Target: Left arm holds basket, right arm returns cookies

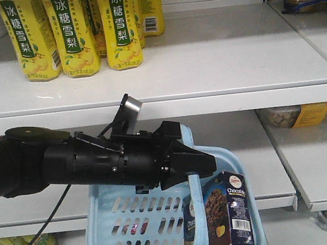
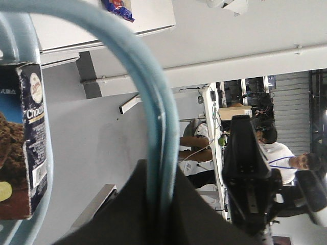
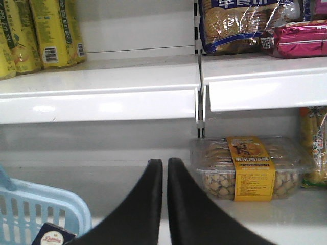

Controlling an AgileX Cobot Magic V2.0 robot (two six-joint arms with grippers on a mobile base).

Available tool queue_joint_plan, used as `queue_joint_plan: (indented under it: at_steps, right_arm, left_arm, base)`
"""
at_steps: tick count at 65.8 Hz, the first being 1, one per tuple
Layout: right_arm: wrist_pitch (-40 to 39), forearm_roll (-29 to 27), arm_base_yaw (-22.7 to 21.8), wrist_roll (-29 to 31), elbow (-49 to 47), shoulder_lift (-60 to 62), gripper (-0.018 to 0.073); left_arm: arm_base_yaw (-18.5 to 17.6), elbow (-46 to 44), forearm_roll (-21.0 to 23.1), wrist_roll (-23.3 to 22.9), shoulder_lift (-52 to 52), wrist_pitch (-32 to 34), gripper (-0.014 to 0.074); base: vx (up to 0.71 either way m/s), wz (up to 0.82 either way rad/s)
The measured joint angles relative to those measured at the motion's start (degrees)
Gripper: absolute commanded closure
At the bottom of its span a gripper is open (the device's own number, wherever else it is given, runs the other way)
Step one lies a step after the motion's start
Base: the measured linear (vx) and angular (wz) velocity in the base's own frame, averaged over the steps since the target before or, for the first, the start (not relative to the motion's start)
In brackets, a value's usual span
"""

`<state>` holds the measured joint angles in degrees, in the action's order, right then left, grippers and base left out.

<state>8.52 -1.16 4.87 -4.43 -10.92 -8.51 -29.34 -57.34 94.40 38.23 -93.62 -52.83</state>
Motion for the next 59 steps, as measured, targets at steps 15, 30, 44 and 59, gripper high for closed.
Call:
queue_joint_plan:
  at_steps: [15,30,44,59]
  right_arm:
    - [1.9,-1.1,0.0,-0.2,-9.8,-14.6,0.0569]
    - [-0.6,-2.0,0.0,-0.5,-10.5,-22.4,0.0569]
    - [-1.3,-2.2,0.0,-0.4,-10.5,-24.0,0.0527]
    - [-1.7,-2.2,0.0,-0.3,-10.5,-24.0,0.0375]
  left_arm:
    - [0.0,0.0,0.0,0.0,0.0,0.0,0.0599]
    - [0.0,0.0,0.0,0.0,0.0,0.0,0.0599]
    - [0.0,0.0,0.0,0.0,0.0,0.0,0.0599]
    - [0.0,0.0,0.0,0.0,0.0,0.0,0.0599]
  base:
    - [0.0,0.0]
    - [0.0,0.0]
    - [0.0,0.0]
    - [0.0,0.0]
